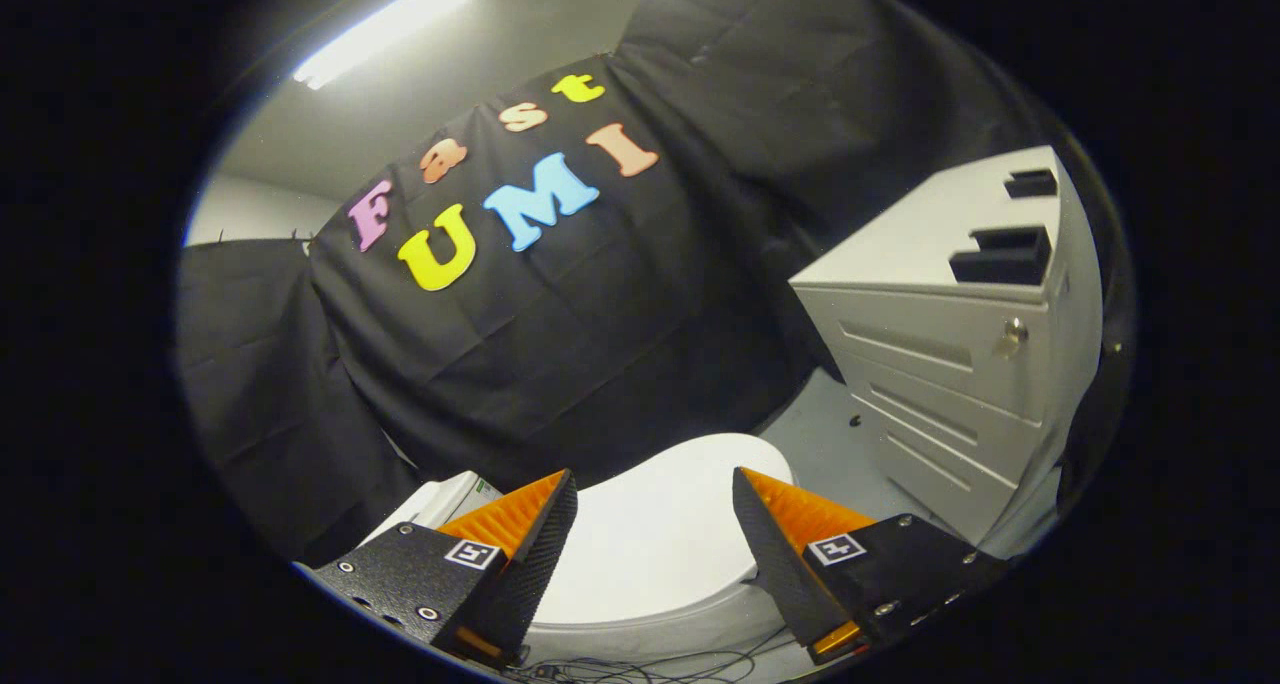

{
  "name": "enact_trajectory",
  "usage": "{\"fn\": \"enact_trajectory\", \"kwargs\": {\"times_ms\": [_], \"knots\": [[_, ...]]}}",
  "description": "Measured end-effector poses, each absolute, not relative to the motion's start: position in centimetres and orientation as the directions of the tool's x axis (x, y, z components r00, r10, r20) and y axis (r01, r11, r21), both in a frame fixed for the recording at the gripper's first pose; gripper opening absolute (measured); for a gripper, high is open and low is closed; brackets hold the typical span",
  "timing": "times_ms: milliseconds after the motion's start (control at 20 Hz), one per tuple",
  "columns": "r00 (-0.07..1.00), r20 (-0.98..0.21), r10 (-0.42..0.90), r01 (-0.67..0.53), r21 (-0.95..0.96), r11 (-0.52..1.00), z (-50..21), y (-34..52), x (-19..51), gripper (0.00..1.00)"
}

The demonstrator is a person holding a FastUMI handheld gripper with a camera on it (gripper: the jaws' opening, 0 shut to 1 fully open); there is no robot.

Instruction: Open the toilet lid.

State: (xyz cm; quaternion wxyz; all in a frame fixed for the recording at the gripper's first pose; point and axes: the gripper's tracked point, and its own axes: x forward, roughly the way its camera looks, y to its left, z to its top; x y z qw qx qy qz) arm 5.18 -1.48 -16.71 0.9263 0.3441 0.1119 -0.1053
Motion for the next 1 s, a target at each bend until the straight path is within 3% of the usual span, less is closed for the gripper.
{"fn": "enact_trajectory", "kwargs": {"times_ms": [300, 500, 700, 900, 1000], "knots": [[0.882, -0.447, -0.149, 0.452, 0.712, 0.537, -26.9, -3.1, 3.6, 0.94], [0.890, -0.440, -0.118, 0.451, 0.816, 0.360, -29.1, -2.9, 3.4, 0.91], [0.859, -0.467, -0.211, 0.511, 0.809, 0.291, -30.8, -5.2, 2.7, 0.73], [0.863, -0.494, -0.105, 0.503, 0.823, 0.264, -32.0, -2.5, 3.4, 0.68], [0.849, -0.521, -0.085, 0.524, 0.812, 0.257, -33.2, -1.9, 4.1, 0.56]]}}
